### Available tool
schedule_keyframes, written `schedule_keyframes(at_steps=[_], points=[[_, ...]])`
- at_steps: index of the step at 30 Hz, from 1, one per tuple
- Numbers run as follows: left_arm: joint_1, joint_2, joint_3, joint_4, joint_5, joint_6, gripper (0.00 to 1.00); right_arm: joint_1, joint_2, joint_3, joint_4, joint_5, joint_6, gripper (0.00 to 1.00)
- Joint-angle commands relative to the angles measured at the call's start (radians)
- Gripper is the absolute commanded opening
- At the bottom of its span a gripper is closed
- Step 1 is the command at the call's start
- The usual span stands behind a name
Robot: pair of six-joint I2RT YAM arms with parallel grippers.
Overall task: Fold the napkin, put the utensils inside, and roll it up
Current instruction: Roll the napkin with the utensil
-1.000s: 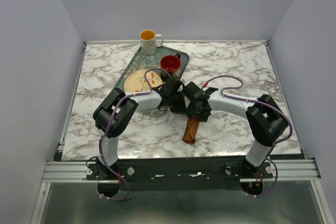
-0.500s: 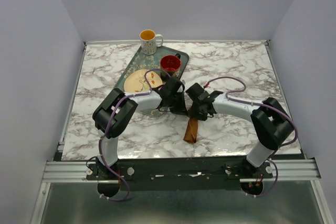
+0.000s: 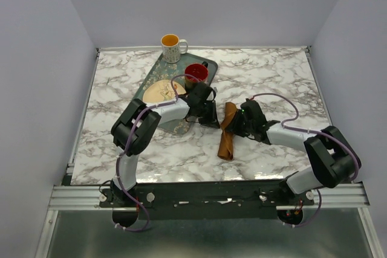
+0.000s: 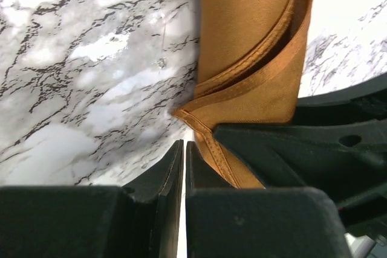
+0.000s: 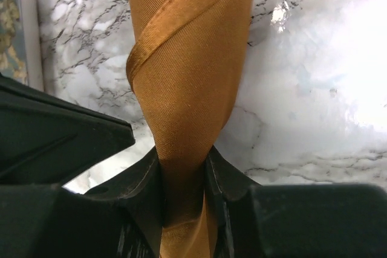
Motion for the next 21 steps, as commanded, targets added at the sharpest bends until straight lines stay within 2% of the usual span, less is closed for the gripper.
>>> schedule_keyframes(at_steps=[1, 12, 16, 21], points=[[0.002, -0.010, 0.029, -0.007, 0.017, 0.001, 0.14, -0.077, -0.026, -0.138, 0.219, -0.167, -0.115, 0.37], [-0.001, 0.104, 0.150, -0.016, 0.034, -0.031, 0.15, -0.225, 0.029, -0.225, 0.451, -0.452, -0.125, 0.41], [-0.009, 0.122, 0.164, -0.009, 0.033, -0.048, 0.14, -0.265, 0.063, -0.233, 0.488, -0.526, -0.122, 0.42], [-0.015, 0.147, 0.172, -0.007, 0.022, -0.054, 0.15, -0.282, 0.097, -0.209, 0.468, -0.569, -0.140, 0.50]])
